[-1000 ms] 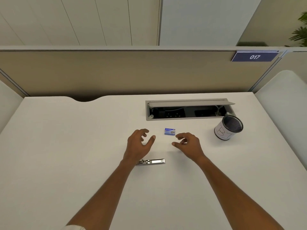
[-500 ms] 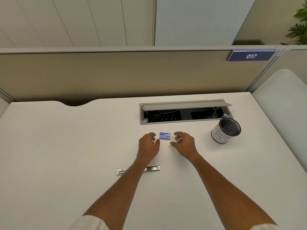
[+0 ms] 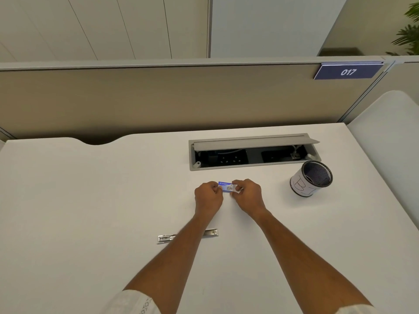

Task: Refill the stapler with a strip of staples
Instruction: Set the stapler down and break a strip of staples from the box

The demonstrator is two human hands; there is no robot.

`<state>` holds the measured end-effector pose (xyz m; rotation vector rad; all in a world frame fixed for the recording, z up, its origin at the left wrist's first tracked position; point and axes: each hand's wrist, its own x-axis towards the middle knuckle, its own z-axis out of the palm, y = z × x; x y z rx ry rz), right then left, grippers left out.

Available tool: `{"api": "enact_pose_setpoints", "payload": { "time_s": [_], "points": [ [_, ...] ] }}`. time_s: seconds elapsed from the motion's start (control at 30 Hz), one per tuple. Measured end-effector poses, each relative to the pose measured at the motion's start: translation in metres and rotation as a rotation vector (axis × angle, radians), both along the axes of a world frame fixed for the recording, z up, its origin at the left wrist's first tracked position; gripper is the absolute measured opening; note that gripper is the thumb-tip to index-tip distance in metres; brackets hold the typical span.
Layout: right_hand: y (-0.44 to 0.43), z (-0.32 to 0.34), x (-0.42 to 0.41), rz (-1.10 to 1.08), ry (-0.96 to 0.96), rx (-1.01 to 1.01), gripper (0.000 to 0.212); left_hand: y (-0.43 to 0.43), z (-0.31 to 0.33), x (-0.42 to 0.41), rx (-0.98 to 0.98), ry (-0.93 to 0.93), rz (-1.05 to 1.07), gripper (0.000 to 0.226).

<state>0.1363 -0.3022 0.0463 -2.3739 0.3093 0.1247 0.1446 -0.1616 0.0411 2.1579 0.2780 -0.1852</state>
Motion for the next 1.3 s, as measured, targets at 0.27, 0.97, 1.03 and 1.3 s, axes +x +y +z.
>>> {"api": "enact_pose_setpoints", "payload": {
  "time_s": [0.27,0.97,1.03,1.3],
  "points": [
    [-0.002,0.0,-0.014,0.036,-0.054,0.031,0.034,0.002,0.005,-0.012,-0.034,0.035,0.046,0.022],
    [-0.006,-0.002,-0.065,0.038,-0.087,0.107,0.034,0.002,0.012,-0.051,-0.128,0.219,0.112,0.025],
    [-0.007,-0.002,-0.066,0.015,-0.087,0.122,0.033,0.0,0.012,-0.05,-0.152,0.236,0.156,0.025],
    [-0.011,-0.004,-0.064,0.045,-0.096,0.113,0.035,0.001,0.013,-0.044,-0.186,0.318,0.192,0.019]
  ]
}}
